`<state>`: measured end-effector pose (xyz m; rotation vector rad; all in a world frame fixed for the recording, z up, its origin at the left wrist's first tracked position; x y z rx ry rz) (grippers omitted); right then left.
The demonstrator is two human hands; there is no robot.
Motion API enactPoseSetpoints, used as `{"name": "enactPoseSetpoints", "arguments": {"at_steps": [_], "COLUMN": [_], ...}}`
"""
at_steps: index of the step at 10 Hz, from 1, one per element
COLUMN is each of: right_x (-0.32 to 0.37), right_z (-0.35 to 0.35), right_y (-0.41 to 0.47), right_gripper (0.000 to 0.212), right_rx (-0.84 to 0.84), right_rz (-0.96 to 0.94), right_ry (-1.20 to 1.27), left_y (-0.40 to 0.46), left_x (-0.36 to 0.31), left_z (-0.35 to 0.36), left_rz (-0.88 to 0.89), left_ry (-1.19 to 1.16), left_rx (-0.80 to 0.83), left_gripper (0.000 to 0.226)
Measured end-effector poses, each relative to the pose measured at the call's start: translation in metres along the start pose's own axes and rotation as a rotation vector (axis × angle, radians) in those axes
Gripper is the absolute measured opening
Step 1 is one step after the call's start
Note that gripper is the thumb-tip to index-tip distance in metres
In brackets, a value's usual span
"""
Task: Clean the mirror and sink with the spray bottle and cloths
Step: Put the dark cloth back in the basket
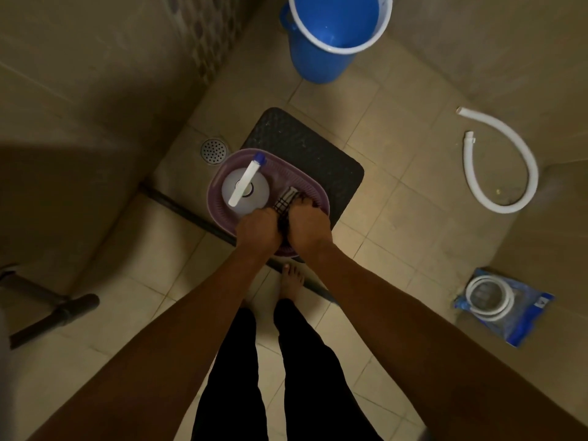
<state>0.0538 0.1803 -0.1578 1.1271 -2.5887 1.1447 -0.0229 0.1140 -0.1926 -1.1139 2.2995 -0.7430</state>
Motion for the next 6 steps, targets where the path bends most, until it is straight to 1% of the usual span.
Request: {"name": "enactPoseSetpoints", "arguments": {"at_steps": [1,2,3,4,5,6], "right_x": [-0.004,-0.005,-0.004,0.002,0.006,0.009], "right_z": [0.004,0.001,-0.007,-0.017,-0.028,-0.045], "right_y": [0.005,0.002,-0.008,-0.025,-0.046,-0.072], "right_gripper": [0.052,0.038,0.042,0.063,0.074,0.077], "right_rx": [0.117,0.015,0.016,0.026,-0.024,-0.062], "right_rz": [0.045,0.002,-0.008,-0.075,-0.199,-0.261], "right_ry": [0.043,-0.001,0.021,0.024,-0.076,-0.156], "left_y": [0.001,-0.006,-0.019,-0.045,-0.075,-0.108], "left_x": [-0.002,-0.003,0.0,0.006,0.015,0.026], "left_z": [0.002,-0.003,-0.009,-0.019,-0.032,-0.049], "left_rz": [0.011,0.017,0.05,0.082,0.141,0.085], "left_ry": [0.021,0.011,-0.04,-0.15,-0.178,-0.077], "left_rx": [-0.012,-0.022,-0.055,-0.078,-0.175,-0.285], "left_gripper": [0.019,0.018,0.015,0.022,0.041,0.062]}}
Point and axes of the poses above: each hand's wrist, its own y-axis towards the middle knuckle, its own z-axis out of the palm, x = y × z, the point moved 4 cm from there along y, towards the middle knuckle, and after that the axes turned 15 degrees about -z, right-handed, at the moved point
